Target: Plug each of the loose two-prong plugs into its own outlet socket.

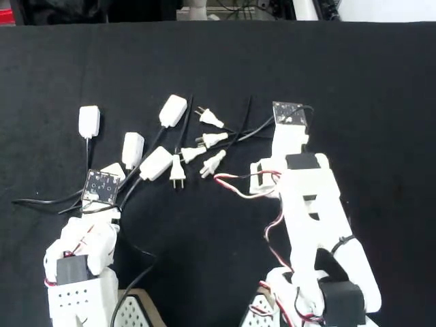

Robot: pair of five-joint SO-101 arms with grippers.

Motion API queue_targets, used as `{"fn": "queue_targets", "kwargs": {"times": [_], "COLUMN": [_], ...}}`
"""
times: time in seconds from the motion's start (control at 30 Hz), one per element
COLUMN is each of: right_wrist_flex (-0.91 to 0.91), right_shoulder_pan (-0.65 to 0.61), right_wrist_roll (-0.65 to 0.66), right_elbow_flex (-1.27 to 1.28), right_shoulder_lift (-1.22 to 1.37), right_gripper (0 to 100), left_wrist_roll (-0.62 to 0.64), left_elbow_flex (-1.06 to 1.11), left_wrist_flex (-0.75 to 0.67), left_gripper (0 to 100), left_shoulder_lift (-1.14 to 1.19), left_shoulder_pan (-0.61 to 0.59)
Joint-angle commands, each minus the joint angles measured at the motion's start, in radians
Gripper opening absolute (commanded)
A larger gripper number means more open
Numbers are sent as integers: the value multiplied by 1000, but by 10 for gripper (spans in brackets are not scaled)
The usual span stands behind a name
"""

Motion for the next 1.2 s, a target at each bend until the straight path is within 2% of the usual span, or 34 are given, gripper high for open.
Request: {"fn": "queue_targets", "kwargs": {"times": [0.0, 0.17, 0.3, 0.47, 0.67, 0.97, 1.17], "right_wrist_flex": [-3, 0, 21, 121, 264, 226, 121], "right_shoulder_pan": [3, 0, -63, -178, -252, -288, -285], "right_wrist_roll": [-6, 41, 41, 58, 69, 60, 14], "right_elbow_flex": [-1, -10, -33, -159, -315, -384, -386], "right_shoulder_lift": [-5, -5, -1, 2, 2, 30, 213], "right_gripper": [181, 183, 183, 184, 181, 184, 184], "left_wrist_roll": [8, 8, 8, 8, 8, 8, 8], "left_elbow_flex": [18, 18, 18, 18, 18, 18, 18], "left_wrist_flex": [5, 5, 5, 5, 5, 5, 5], "left_gripper": [30, 30, 30, 30, 30, 30, 30], "left_shoulder_lift": [-11, -11, -11, -11, -11, -11, -11], "left_shoulder_pan": [7, 7, 7, 7, 7, 7, 7]}}
